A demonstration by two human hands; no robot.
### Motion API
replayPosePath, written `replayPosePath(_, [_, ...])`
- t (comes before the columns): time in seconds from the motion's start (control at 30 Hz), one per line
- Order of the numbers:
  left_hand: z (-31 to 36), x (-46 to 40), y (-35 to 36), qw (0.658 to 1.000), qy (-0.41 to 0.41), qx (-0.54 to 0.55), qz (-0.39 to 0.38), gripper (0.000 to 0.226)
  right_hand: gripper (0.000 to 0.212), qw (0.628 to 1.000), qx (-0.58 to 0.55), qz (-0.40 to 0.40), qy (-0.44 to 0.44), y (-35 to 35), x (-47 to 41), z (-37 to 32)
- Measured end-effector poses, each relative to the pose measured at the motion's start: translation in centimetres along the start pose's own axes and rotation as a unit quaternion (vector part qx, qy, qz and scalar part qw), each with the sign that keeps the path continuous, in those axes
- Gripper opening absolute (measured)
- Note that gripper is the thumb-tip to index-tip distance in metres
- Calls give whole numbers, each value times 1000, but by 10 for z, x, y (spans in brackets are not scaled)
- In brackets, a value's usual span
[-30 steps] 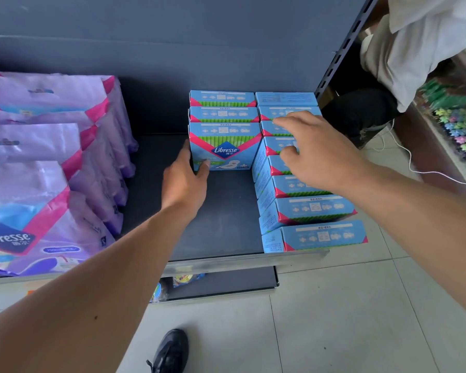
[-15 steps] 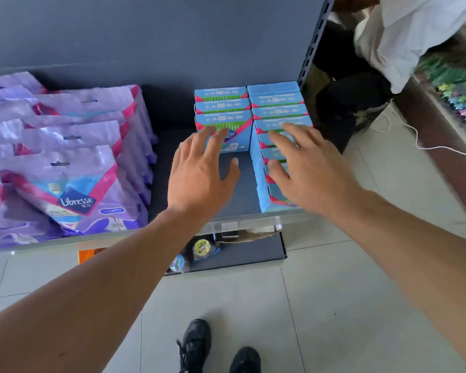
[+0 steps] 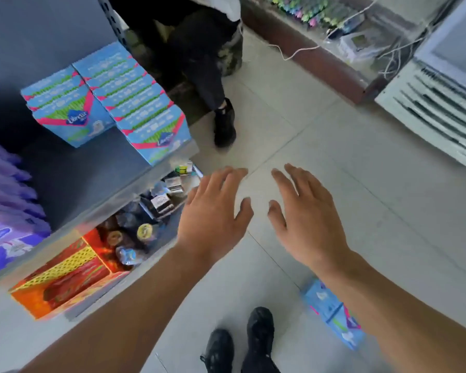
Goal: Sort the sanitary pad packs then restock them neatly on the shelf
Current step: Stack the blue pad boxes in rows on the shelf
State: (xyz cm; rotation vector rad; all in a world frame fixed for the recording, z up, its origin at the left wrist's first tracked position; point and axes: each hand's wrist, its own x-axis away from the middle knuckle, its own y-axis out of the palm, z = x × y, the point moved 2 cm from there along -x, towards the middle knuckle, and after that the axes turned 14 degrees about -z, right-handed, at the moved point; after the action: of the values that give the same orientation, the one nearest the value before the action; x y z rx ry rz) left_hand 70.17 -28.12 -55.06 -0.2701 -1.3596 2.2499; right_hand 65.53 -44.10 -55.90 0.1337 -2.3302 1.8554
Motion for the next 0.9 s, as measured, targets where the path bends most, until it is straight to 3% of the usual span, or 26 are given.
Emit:
replayPosePath(0.17, [74,5,93,986,34,-14,-160,47,54,986,-66,-21,152,44,92,107])
replayPosePath(0.37, [167,4,211,955,66,-53,-284,49,50,934,-147,-70,319,106,198,238])
replayPosePath(0.6, [228,-9,371,907,59,-53,-414,46,52,814,-310,-90,483,207,268,332])
replayPosePath(0.77, [217,-14,492,865,-1,-5,-503,45,50,718,-407,-104,555,299,286,370])
replayPosePath(0.9, [197,-25,593,831,0,-17,-556,47,51,671,-452,-111,578,383,274,405])
